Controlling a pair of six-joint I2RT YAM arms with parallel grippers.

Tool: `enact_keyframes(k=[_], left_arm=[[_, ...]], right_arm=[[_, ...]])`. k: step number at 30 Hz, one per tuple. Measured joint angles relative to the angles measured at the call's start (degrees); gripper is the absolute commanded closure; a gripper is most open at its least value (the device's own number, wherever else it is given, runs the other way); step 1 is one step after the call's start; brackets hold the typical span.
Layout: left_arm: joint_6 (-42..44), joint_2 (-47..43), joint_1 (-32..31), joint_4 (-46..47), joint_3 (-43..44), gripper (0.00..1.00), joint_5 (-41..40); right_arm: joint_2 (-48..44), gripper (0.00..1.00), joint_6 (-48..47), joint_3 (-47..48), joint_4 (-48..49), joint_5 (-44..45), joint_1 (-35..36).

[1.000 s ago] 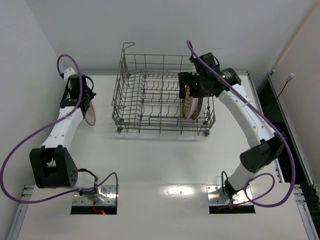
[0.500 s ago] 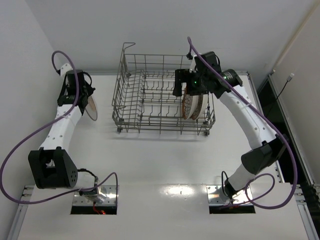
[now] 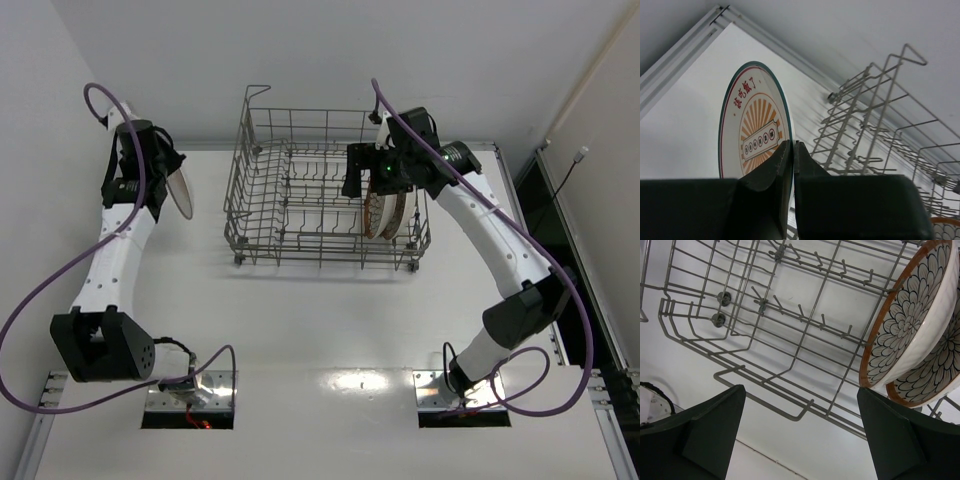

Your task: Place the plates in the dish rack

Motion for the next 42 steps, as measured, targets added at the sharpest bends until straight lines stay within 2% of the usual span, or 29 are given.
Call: enact_keyframes(k=[20,30,42], left_arm=[[2.40,-1.57,-3.48,2.75,11.85,1.00,10.10],[1.09,-1.79,-5.42,5.62,13.46,1.00,15.21],[-1.07,-1.57,-14.62,7.34,14.01,1.00,15.32]], right_arm=[[-0.15,0.09,-0.02,-0.87,0.20,-1.75,0.00],[-1.11,0.09,-0.02,-1.42,0.17,-1.86,0.00],[-3.93,0.09,-0.42,-2.45,0.13,-1.60,-1.53]])
